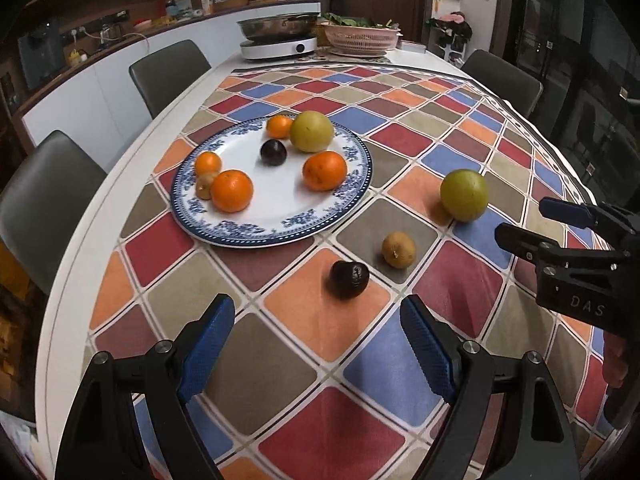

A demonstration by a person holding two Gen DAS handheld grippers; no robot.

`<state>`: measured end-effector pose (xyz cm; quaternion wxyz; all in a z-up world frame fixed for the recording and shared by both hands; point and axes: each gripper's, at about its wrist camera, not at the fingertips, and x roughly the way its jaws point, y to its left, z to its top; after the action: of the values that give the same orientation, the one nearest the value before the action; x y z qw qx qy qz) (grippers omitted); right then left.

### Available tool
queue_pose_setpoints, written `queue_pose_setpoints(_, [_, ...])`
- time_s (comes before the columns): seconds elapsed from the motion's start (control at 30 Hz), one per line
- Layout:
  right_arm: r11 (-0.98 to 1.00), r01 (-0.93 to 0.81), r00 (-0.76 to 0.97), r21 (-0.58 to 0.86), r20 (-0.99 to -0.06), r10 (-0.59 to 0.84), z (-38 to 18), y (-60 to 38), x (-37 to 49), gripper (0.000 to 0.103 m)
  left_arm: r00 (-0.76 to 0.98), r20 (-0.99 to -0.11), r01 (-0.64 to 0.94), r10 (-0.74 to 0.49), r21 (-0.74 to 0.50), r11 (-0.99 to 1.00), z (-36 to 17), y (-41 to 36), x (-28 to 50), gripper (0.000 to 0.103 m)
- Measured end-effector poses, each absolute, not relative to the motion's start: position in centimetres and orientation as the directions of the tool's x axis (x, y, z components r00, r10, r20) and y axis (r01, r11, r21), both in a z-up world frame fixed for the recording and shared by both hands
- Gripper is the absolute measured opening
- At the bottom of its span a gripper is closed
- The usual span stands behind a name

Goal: Organize fruits
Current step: 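Move the left tool toward a dark plum while the right tool approaches the green grapefruit, then grasp the dark plum with the left tool while the right tool grasps the green grapefruit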

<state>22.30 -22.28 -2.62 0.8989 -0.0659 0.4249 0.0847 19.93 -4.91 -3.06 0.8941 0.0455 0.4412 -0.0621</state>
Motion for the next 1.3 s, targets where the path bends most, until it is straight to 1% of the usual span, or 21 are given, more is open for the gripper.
queue_pose_setpoints(0.13, [0.973,-0.223,0.617,-0.064,-0.782,0.09,-3.4,-22.3,23.4,0.072,0.607,-0.791,0.164,-0.073,0.035,0.986,-4.0,-5.2,20.7,0.084])
queue_pose_setpoints(0.2, [0.969,-0.234,0.618,-0.074,-0.781,0.09,-3.7,-22.2,23.9,0.072,0.602,-0.795,0.165,-0.074,0.032,0.986,-4.4,-5.2,21.1,0.081])
queue_pose_setpoints(0.27, [0.966,-0.244,0.622,-0.084,-0.778,0.09,-3.9,-22.0,24.4,0.072,0.59,-0.803,0.168,-0.083,0.022,0.986,-4.8,-5.3,21.6,0.077])
queue_pose_setpoints(0.5, [0.967,-0.251,0.592,-0.042,-0.797,0.119,-4.7,-21.9,26.4,0.072,0.568,-0.814,0.181,-0.12,-0.019,0.983,-5.6,-5.4,22.8,0.069])
queue_pose_setpoints(0.63, [0.97,-0.243,0.574,-0.009,-0.807,0.136,-5.1,-21.9,27.4,0.072,0.548,-0.825,0.175,-0.135,-0.045,0.984,-5.9,-5.3,23.4,0.06])
queue_pose_setpoints(0.7, [0.971,-0.239,0.57,0.001,-0.809,0.141,-5.2,-21.8,27.7,0.072,0.542,-0.829,0.172,-0.137,-0.05,0.984,-6.1,-5.3,23.6,0.06])
queue_pose_setpoints(0.77, [0.97,-0.245,0.564,0.003,-0.813,0.145,-5.4,-21.6,28.0,0.072,0.536,-0.832,0.171,-0.142,-0.057,0.984,-6.3,-5.3,23.7,0.055])
queue_pose_setpoints(0.9, [0.972,-0.233,0.555,0.011,-0.82,0.142,-5.9,-21.6,28.6,0.071,0.533,-0.833,0.174,-0.15,-0.066,0.983,-6.3,-5.4,24.0,0.048])
queue_pose_setpoints(0.93, [0.973,-0.228,0.555,0.018,-0.819,0.145,-5.9,-21.6,28.7,0.071,0.531,-0.833,0.176,-0.152,-0.067,0.982,-6.3,-5.5,24.1,0.045])
queue_pose_setpoints(1.0, [0.975,-0.221,0.555,0.03,-0.818,0.151,-6.0,-21.8,28.8,0.069,0.525,-0.835,0.186,-0.165,-0.077,0.979,-6.3,-5.6,24.2,0.041])
queue_pose_setpoints(1.07, [0.974,-0.221,0.55,0.041,-0.82,0.159,-6.1,-21.8,28.9,0.06,0.519,-0.836,0.197,-0.18,-0.088,0.977,-6.3,-5.7,24.3,0.033])
queue_pose_setpoints(1.13, [0.973,-0.225,0.546,0.055,-0.82,0.173,-6.2,-21.8,28.9,0.056,0.515,-0.835,0.202,-0.192,-0.1,0.974,-6.3,-5.7,24.3,0.029])
queue_pose_setpoints(1.17, [0.972,-0.229,0.546,0.061,-0.818,0.18,-6.2,-21.8,28.9,0.052,0.512,-0.836,0.204,-0.198,-0.106,0.973,-6.3,-5.7,24.4,0.028])
queue_pose_setpoints(1.2, [0.971,-0.231,0.548,0.064,-0.816,0.185,-6.1,-21.7,28.9,0.051,0.511,-0.836,0.203,-0.2,-0.108,0.973,-6.3,-5.7,24.4,0.028])
queue_pose_setpoints(1.3, [0.972,-0.227,0.556,0.054,-0.813,0.175,-6.1,-21.5,28.8,0.051,0.511,-0.836,0.195,-0.202,-0.116,0.974,-6.3,-5.5,24.3,0.028])
